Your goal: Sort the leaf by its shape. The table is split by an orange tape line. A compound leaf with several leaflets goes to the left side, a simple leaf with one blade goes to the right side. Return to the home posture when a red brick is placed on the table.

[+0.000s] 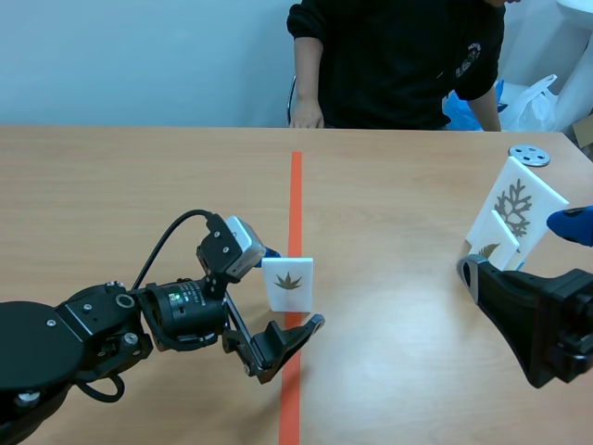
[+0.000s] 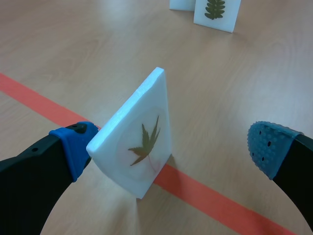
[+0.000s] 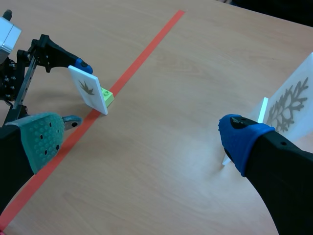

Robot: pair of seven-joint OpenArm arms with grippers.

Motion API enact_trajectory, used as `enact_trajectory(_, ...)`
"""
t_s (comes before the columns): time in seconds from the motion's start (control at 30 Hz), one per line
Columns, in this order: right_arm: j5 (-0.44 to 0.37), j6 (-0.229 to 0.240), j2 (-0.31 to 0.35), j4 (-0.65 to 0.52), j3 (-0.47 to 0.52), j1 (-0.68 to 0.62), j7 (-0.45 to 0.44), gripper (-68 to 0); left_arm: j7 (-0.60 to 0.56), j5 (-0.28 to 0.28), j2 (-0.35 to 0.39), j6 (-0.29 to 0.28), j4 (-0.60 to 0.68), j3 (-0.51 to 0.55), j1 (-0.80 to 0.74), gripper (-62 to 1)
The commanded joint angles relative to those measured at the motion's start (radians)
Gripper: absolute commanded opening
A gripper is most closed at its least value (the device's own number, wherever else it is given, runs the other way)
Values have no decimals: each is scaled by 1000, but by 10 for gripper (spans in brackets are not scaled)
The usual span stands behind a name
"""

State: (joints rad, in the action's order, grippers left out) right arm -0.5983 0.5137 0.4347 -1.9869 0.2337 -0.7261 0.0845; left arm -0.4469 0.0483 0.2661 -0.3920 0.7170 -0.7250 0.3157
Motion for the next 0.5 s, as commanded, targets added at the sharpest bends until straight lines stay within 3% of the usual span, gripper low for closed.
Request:
enact_trajectory(0.0,-8,-1,2,-3,3,11,-17,4,-19,6,-13,15,21,-12,7,14)
enact_trajectory(0.07,-8,0,2,-3,3,11,-21,4,-17,6,-21,37,3,-24,15,14)
enact_trajectory(0.2,-8,0,2,-3,3,11,-23,4,-17,6,-27,68,-23,-27,20,-43)
enact_trajectory(0.4,-8,0,2,-3,3,11,-24,4,-17,8,-30,78,-26,-27,20,-44)
enact_trajectory(0.47,-8,0,2,-3,3,11,-24,4,-17,16,-33,95,-26,-27,20,-84)
